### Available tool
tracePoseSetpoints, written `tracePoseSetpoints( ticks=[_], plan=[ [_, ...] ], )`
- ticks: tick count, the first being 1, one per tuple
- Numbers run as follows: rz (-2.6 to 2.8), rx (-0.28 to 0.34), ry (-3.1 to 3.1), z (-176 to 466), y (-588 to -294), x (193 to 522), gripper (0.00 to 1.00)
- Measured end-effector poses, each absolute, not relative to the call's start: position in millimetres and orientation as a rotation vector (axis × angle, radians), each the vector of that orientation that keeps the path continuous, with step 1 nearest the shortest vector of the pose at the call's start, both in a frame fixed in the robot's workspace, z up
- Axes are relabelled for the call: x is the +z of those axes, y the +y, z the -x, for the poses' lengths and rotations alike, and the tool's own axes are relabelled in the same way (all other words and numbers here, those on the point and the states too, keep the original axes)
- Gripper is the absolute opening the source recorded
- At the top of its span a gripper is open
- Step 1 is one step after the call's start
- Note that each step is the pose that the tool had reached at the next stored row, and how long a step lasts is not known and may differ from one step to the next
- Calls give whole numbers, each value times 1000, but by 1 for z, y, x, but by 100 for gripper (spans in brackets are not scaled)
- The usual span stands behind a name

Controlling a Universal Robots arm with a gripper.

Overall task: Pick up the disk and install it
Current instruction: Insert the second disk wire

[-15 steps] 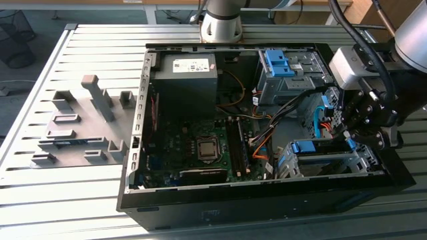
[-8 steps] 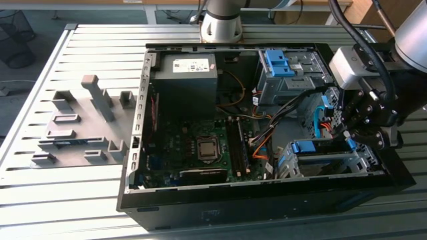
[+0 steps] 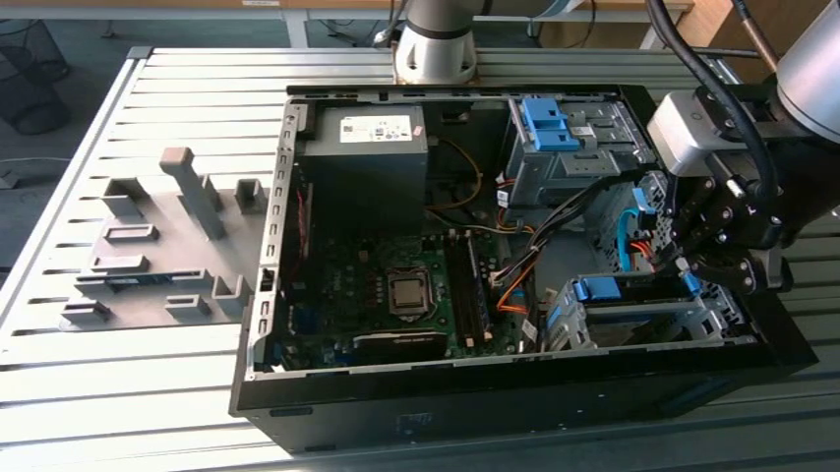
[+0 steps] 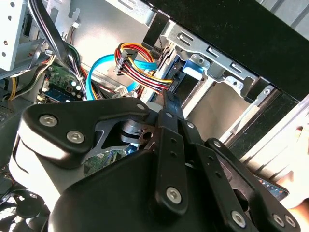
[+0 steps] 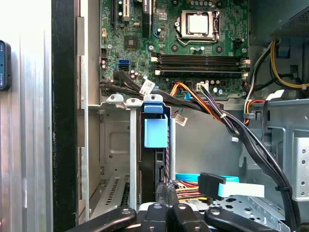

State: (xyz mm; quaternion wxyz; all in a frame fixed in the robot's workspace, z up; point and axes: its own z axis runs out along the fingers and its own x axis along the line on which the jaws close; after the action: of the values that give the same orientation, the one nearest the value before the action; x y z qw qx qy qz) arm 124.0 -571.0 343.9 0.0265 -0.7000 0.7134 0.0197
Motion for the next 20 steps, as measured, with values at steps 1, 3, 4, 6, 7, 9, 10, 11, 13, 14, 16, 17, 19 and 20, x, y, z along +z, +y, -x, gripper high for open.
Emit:
tracePoseSetpoints(
  ticks=[1, 3, 4, 6, 7, 9, 10, 11, 13, 14, 16, 17, 19, 20],
  plan=[
    [2163, 61, 2204, -124, -571, 344, 11],
    [2163, 60, 2204, -124, -571, 344, 11],
    [2162, 58, 2203, -123, -571, 345, 11],
    [2160, 55, 2201, -121, -571, 348, 11],
    [2160, 53, 2200, -121, -571, 351, 11],
    [2159, 51, 2199, -119, -571, 356, 11],
    [2158, 49, 2198, -115, -571, 357, 11],
    [2158, 49, 2198, -111, -571, 357, 11],
    [2158, 48, 2198, -104, -571, 357, 11],
    [2158, 48, 2198, -102, -571, 357, 11],
    [2158, 48, 2198, -99, -571, 359, 11],
    [2157, 48, 2198, -99, -570, 361, 11],
    [2158, 48, 2198, -98, -569, 367, 11],
    [2158, 48, 2198, -98, -569, 371, 11]
  ],
)
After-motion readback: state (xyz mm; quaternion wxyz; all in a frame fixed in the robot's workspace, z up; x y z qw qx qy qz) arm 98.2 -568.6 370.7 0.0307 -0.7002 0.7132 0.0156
